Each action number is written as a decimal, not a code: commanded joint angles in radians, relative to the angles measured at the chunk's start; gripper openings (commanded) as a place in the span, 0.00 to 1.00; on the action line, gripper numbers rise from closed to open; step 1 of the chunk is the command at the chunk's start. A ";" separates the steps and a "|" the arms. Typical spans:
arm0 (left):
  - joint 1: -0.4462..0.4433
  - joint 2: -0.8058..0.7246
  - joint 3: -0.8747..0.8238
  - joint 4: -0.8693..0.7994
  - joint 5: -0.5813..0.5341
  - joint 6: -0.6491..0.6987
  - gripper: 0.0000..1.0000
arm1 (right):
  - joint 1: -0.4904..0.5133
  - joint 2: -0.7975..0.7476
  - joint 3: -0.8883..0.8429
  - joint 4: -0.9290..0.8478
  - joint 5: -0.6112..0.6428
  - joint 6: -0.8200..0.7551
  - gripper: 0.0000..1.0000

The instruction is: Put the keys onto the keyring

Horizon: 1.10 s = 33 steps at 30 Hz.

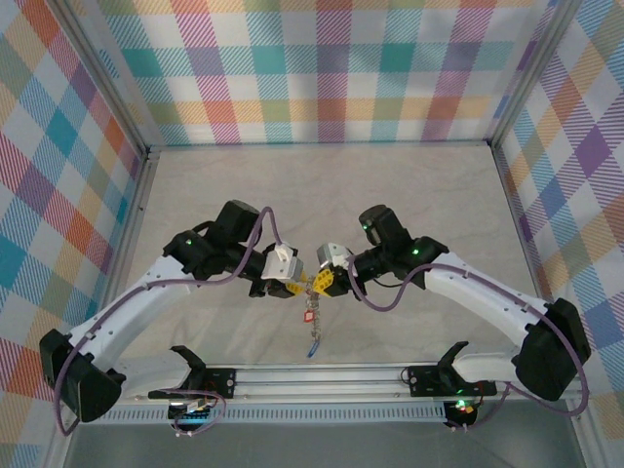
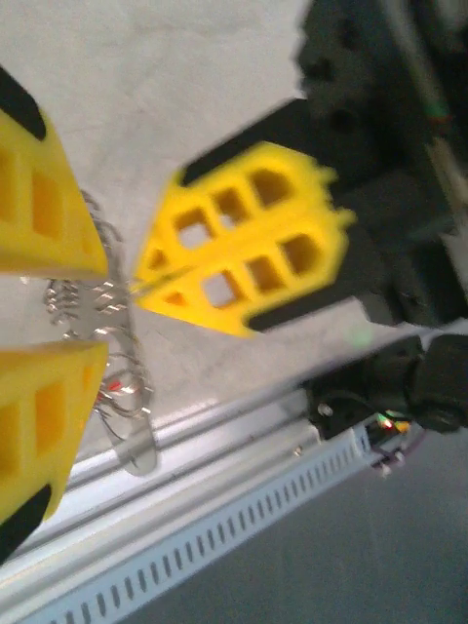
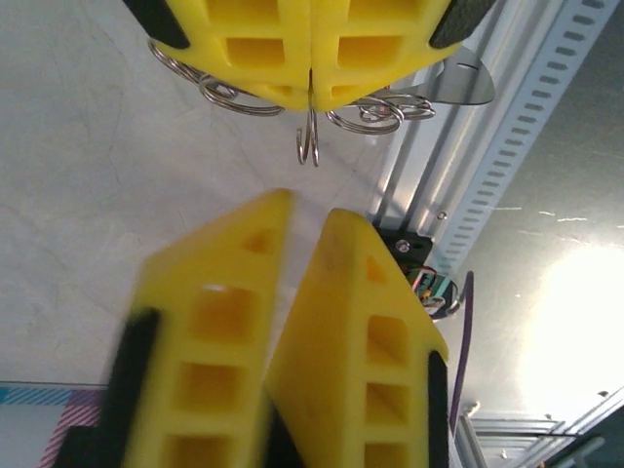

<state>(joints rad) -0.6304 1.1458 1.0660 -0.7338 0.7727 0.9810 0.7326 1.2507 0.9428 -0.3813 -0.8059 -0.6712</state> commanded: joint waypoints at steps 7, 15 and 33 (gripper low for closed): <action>0.058 0.056 0.002 0.203 -0.426 -0.845 0.49 | -0.116 -0.191 -0.045 -0.033 0.030 0.033 0.00; 0.036 0.160 -0.036 0.174 -0.711 -1.423 0.59 | -0.167 -0.337 -0.048 -0.132 0.194 0.061 0.00; -0.229 0.718 0.236 -0.109 -0.835 -1.865 0.42 | -0.188 -0.425 -0.032 -0.176 0.352 0.092 0.00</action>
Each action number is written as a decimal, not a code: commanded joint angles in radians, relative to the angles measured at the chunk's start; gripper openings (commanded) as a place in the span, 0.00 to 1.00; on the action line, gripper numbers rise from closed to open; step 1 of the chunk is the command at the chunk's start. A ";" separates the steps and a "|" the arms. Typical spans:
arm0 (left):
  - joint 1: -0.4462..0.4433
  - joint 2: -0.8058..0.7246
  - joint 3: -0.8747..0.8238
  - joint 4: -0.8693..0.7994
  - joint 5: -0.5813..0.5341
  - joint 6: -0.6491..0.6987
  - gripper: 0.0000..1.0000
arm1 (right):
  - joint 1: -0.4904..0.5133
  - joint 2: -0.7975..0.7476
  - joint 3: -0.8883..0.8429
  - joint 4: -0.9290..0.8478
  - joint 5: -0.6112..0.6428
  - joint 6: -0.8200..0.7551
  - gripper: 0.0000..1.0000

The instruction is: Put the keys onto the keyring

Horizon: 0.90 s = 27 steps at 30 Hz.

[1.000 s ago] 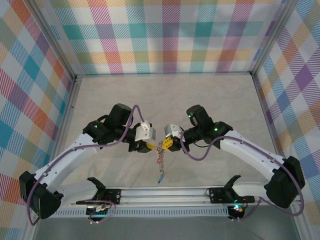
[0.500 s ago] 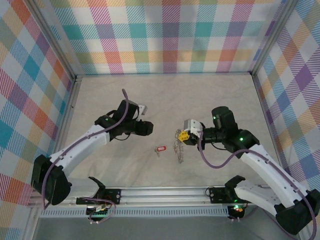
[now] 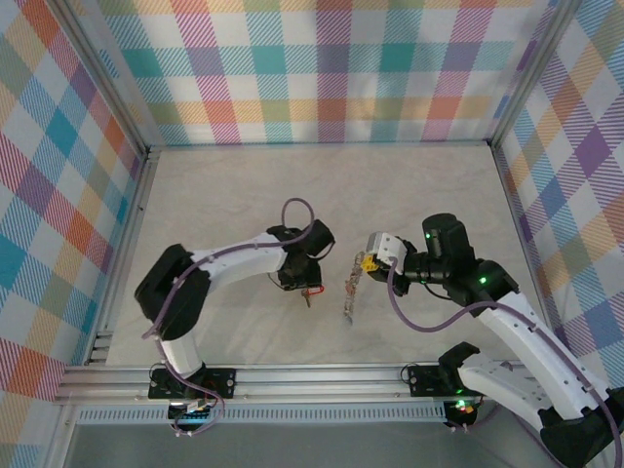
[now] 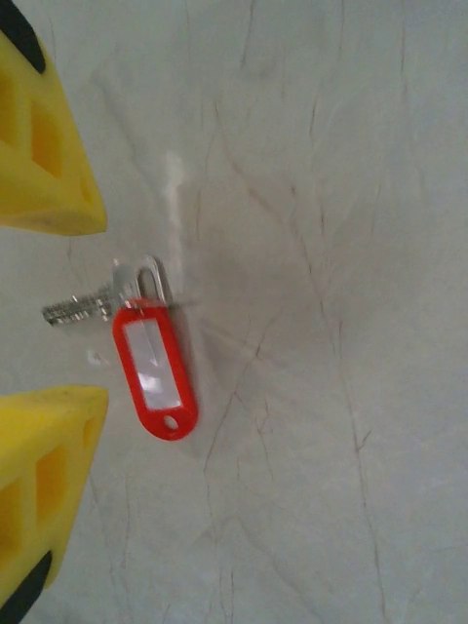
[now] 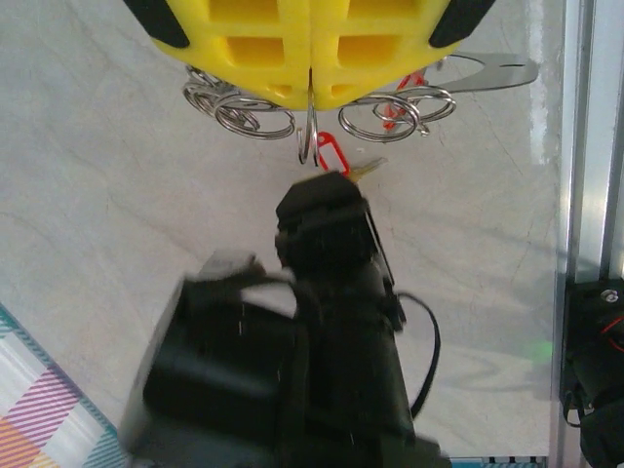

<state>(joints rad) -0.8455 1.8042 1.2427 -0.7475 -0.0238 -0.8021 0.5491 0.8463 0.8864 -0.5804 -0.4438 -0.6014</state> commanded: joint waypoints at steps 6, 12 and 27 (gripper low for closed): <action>-0.017 0.120 0.105 -0.153 -0.073 -0.097 0.37 | -0.005 -0.050 0.023 0.016 -0.010 0.028 0.00; -0.017 0.146 0.116 -0.144 -0.056 -0.103 0.25 | -0.005 -0.058 0.020 0.009 -0.010 0.022 0.00; -0.017 0.135 0.113 -0.131 -0.012 -0.022 0.00 | -0.004 -0.049 0.014 0.012 -0.034 0.020 0.00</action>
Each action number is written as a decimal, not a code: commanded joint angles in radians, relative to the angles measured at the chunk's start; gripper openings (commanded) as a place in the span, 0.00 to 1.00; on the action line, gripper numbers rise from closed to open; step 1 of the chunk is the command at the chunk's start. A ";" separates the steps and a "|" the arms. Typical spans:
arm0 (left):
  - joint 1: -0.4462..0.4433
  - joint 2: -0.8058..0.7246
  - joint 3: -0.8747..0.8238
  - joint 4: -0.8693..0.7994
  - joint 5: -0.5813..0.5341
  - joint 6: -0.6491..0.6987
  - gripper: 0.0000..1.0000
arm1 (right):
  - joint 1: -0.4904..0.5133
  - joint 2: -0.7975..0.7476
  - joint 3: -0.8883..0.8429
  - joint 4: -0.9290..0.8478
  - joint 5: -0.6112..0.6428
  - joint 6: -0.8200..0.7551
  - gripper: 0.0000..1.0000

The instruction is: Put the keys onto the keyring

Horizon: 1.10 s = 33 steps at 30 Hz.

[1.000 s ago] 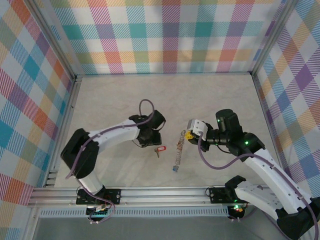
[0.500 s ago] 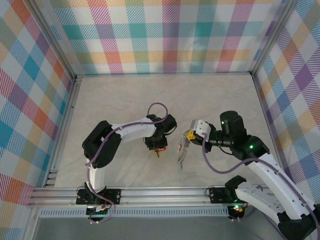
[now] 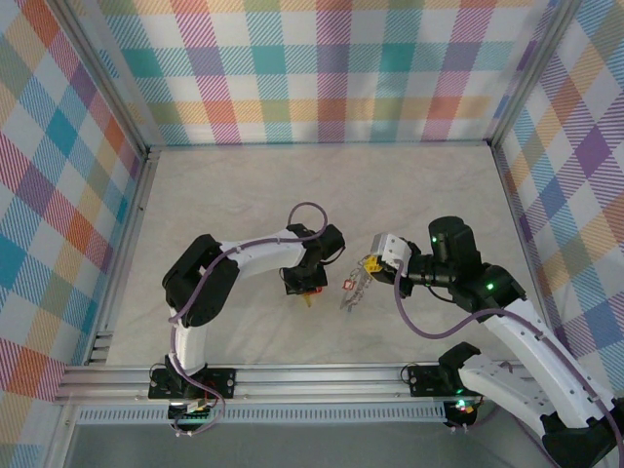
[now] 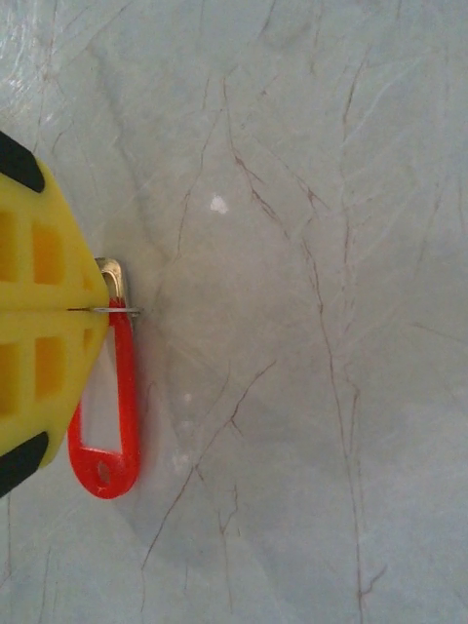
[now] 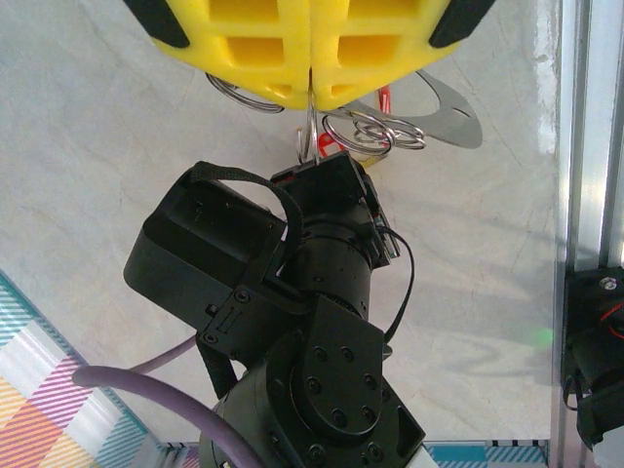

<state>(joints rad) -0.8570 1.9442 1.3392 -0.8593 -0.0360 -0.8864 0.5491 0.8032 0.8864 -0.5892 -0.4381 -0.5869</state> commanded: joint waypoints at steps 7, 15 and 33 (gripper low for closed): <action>-0.005 -0.216 0.009 0.059 0.016 0.489 0.00 | -0.005 0.010 0.009 0.009 -0.092 -0.009 0.00; -0.004 -0.552 -0.117 0.194 0.142 1.055 0.00 | -0.004 0.067 0.014 0.009 -0.189 -0.052 0.00; -0.004 -0.785 -0.301 0.392 0.566 1.790 0.00 | 0.055 0.233 0.022 0.030 -0.346 -0.147 0.00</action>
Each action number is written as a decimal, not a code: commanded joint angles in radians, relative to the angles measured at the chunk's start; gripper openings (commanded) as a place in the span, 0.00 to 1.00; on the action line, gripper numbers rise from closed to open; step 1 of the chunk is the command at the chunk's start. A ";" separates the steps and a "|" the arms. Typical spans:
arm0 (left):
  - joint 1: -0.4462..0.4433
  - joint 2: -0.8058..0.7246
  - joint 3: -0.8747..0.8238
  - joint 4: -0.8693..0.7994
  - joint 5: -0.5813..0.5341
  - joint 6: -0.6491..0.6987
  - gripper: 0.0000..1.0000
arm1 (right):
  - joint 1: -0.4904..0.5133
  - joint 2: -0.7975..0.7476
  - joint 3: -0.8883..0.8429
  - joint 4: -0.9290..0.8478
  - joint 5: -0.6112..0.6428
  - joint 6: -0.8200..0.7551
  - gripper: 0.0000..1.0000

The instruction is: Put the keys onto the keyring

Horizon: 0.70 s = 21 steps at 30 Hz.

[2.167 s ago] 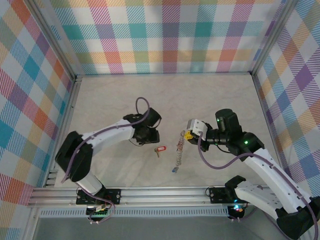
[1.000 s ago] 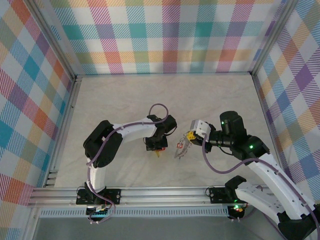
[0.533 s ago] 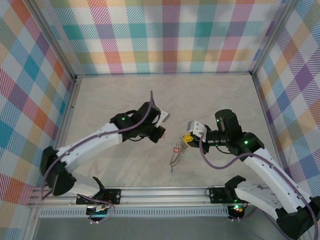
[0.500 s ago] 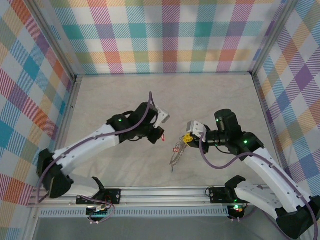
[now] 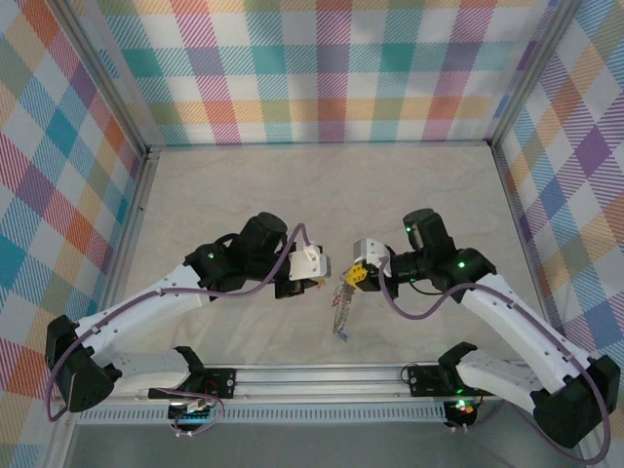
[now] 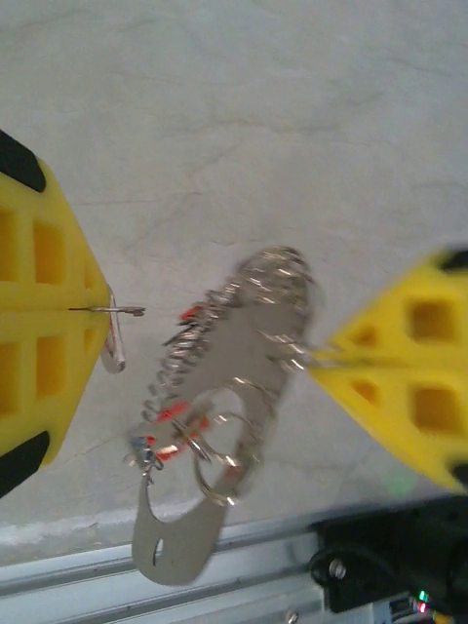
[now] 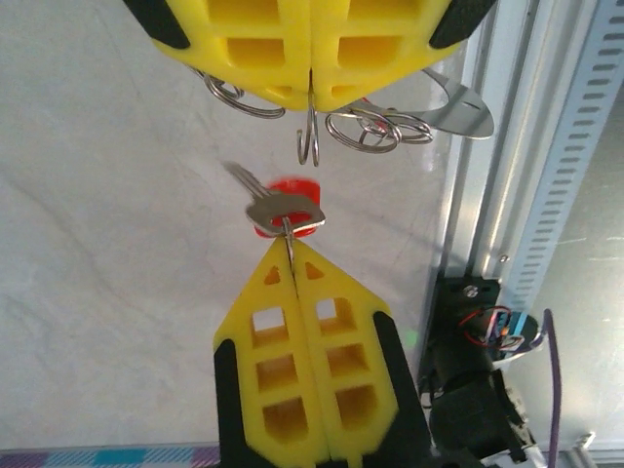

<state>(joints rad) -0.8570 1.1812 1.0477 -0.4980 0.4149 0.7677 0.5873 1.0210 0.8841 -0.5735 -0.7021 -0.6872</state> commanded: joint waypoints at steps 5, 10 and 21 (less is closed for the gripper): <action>-0.004 -0.001 0.013 -0.008 0.146 0.203 0.00 | 0.043 0.039 0.029 0.027 -0.130 -0.072 0.00; -0.005 0.005 0.028 -0.040 0.178 0.280 0.00 | 0.051 0.074 0.050 0.005 -0.141 -0.086 0.00; -0.022 -0.012 0.016 -0.008 0.135 0.277 0.00 | 0.084 0.106 0.074 -0.005 -0.193 -0.105 0.00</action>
<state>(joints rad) -0.8600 1.1843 1.0477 -0.5209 0.5381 1.0302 0.6571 1.1263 0.9073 -0.5838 -0.8047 -0.7502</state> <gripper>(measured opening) 0.049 0.050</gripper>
